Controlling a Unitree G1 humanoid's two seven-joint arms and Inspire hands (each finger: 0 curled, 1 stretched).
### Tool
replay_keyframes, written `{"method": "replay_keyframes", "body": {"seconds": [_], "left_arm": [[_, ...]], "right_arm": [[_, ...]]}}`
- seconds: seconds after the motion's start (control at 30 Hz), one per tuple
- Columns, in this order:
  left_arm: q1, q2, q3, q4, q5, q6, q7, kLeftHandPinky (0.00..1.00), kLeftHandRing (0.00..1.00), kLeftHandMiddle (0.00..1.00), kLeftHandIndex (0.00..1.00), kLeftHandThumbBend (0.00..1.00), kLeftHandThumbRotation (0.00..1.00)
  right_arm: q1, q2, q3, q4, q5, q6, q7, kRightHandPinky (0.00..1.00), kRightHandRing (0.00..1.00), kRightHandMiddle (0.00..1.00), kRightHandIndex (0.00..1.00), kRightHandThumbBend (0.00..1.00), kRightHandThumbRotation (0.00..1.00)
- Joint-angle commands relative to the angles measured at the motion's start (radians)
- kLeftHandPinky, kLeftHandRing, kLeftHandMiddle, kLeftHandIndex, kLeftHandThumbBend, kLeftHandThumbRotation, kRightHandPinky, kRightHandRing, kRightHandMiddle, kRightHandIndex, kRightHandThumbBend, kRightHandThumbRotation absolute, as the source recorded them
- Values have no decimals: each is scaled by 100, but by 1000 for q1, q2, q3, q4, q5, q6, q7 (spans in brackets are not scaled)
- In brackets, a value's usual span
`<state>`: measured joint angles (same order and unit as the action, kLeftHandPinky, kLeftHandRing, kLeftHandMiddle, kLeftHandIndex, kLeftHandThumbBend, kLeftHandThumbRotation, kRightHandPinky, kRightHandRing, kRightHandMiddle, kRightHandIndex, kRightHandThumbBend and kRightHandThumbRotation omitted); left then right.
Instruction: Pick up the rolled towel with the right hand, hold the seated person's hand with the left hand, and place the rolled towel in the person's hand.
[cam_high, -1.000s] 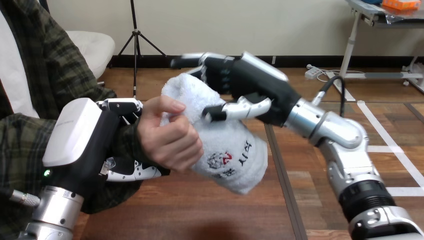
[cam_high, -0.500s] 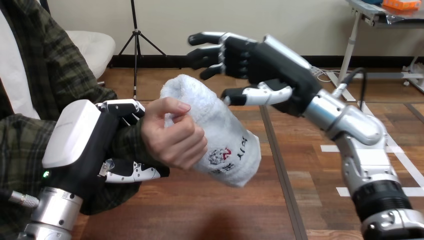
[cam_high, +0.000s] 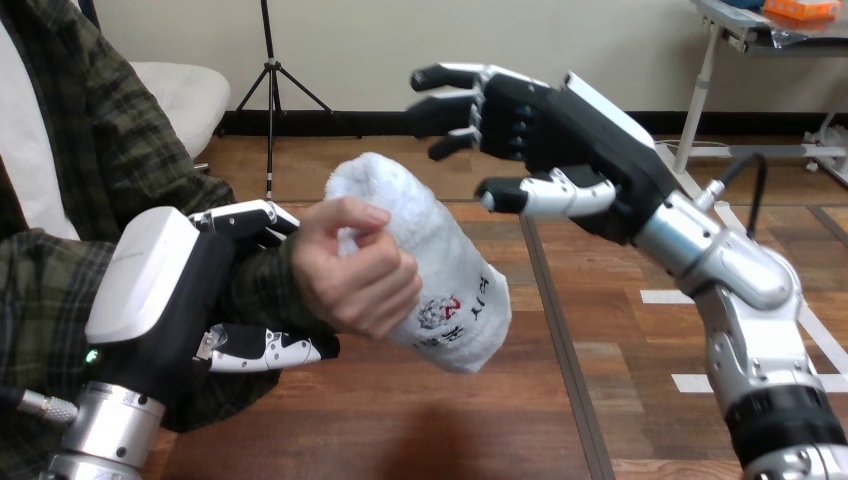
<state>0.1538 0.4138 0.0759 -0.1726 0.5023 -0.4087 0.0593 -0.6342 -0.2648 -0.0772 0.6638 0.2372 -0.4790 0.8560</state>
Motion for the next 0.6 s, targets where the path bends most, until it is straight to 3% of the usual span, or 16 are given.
{"method": "replay_keyframes", "body": {"seconds": [0.0, 0.23, 0.57], "left_arm": [[-34, 3, -11, 8, -7, -44, 17, 54, 57, 61, 65, 100, 13], [-24, 7, -5, -14, 13, -34, 15, 59, 66, 73, 78, 100, 26], [-16, -3, 1, -39, 11, -31, 14, 64, 76, 83, 88, 100, 31]], "right_arm": [[22, -19, -26, -49, 24, -10, -14, 73, 78, 78, 82, 95, 47], [63, -25, -35, -57, 41, -16, -7, 74, 77, 77, 81, 95, 47], [122, -26, -40, -70, 72, -3, -3, 75, 76, 76, 79, 98, 49]]}}
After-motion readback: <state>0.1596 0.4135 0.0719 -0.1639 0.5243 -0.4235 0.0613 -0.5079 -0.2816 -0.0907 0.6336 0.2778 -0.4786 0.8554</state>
